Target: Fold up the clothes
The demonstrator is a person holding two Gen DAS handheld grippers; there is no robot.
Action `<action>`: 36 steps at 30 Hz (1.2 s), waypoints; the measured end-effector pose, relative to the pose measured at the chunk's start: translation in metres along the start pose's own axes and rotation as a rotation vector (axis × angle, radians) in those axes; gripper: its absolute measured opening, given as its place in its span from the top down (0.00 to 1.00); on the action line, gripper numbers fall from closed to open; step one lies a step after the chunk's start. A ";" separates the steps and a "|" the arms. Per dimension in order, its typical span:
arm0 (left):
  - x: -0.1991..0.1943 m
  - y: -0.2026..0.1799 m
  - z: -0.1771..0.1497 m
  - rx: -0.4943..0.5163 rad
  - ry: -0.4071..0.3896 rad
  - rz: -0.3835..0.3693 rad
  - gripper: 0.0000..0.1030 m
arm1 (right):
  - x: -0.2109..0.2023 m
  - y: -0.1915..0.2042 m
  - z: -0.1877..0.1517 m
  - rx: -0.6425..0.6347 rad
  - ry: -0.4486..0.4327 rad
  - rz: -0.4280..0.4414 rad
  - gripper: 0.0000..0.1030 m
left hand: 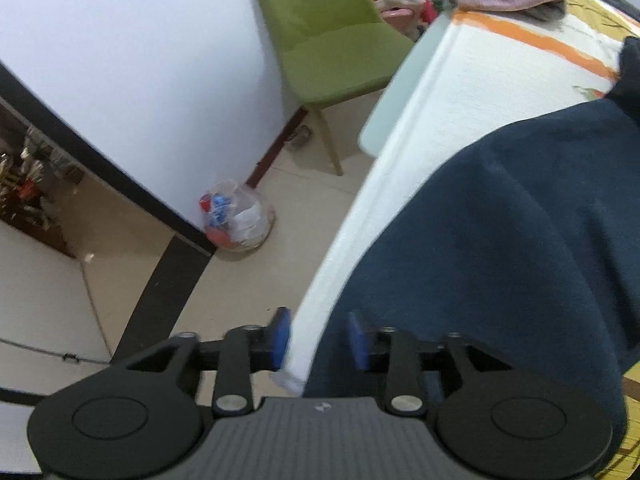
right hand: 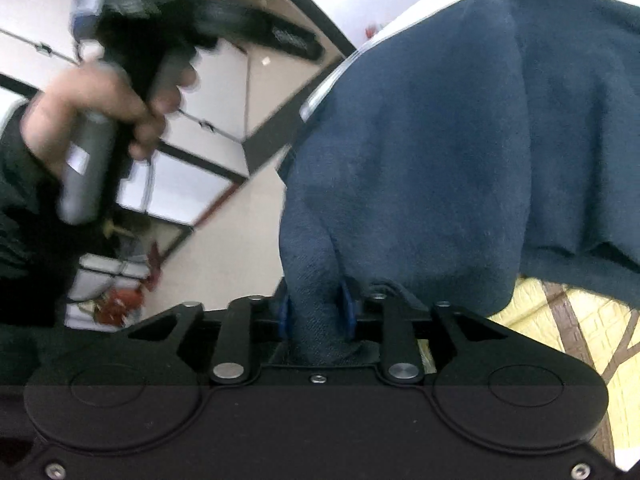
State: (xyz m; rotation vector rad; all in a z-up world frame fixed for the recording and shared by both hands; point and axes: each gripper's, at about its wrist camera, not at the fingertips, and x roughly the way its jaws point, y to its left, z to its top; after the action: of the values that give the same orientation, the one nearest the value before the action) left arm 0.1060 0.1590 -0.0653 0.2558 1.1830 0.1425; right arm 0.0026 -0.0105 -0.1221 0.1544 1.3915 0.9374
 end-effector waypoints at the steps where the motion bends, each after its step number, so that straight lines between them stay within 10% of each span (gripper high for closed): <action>1: -0.002 -0.004 0.002 0.010 -0.013 -0.003 0.50 | -0.007 -0.004 -0.001 0.006 -0.022 0.012 0.72; 14: 0.006 -0.065 0.042 0.139 -0.060 -0.087 0.37 | -0.084 -0.045 0.005 0.140 -0.285 -0.294 0.59; 36: 0.078 -0.093 0.088 0.168 -0.002 -0.158 0.24 | -0.034 -0.069 0.006 0.176 -0.204 -0.627 0.50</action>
State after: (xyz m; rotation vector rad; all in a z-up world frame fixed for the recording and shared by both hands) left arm 0.2147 0.0782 -0.1290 0.3085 1.2099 -0.0964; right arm 0.0436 -0.0747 -0.1362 -0.0555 1.2202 0.2700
